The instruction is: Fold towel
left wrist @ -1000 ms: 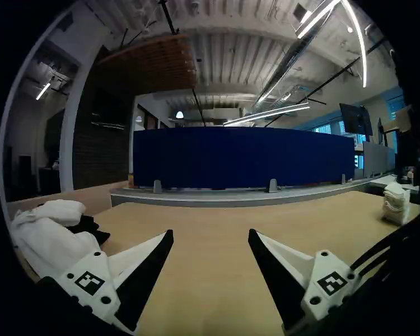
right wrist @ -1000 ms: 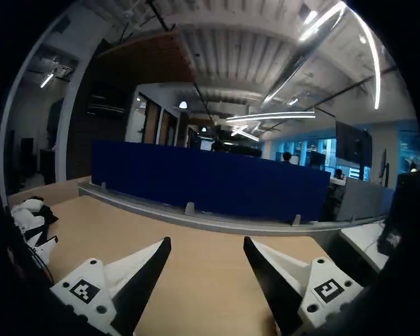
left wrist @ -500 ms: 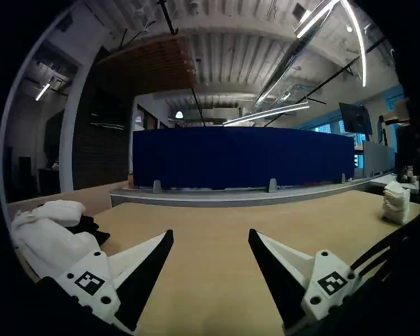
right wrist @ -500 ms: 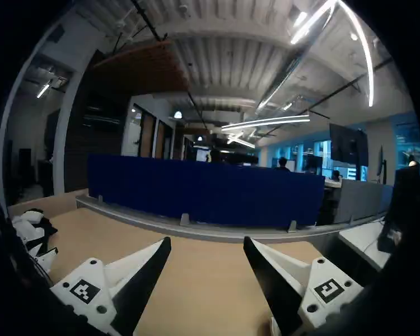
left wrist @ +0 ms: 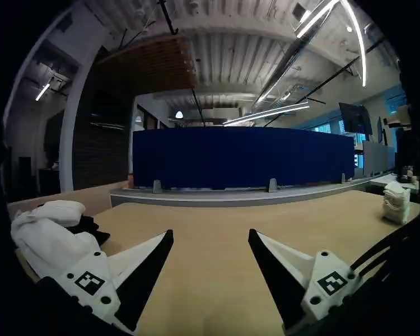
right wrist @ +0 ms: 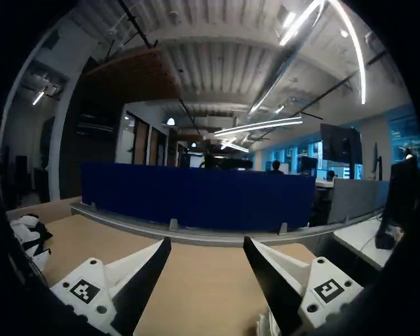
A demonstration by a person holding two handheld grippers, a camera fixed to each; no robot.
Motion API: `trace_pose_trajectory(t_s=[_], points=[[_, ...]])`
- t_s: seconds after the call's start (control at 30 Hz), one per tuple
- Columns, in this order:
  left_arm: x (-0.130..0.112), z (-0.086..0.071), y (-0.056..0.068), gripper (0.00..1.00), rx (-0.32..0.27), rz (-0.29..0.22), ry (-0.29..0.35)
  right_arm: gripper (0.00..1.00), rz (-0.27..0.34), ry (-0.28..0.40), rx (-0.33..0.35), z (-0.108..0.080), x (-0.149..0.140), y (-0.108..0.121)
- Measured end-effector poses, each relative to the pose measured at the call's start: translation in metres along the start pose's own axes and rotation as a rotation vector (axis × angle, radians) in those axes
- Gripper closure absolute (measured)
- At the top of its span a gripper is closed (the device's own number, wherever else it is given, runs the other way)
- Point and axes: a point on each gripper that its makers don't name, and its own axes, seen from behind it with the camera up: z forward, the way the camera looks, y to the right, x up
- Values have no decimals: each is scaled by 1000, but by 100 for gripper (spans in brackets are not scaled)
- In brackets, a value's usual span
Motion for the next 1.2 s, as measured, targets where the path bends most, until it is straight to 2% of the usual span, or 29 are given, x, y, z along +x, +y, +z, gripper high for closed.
trace_pose_trajectory(t_s=[0.27,0.4,0.67,0.87,1.2], points=[[0,0,0,0,0,0,0,0,70,-6,-33,0,-38,18],[0,1,0,0,0,0,0,0,76,-3,-45,0,-56,23],[0,2,0,0,0,0,0,0,91,1,-21,0,-95,22],[1,2,1,0,0,0,0,0,93,-27,-25,1,-134,26],[0,2,1,0,0,0,0,0,110,-15,-25,0,-166,29]])
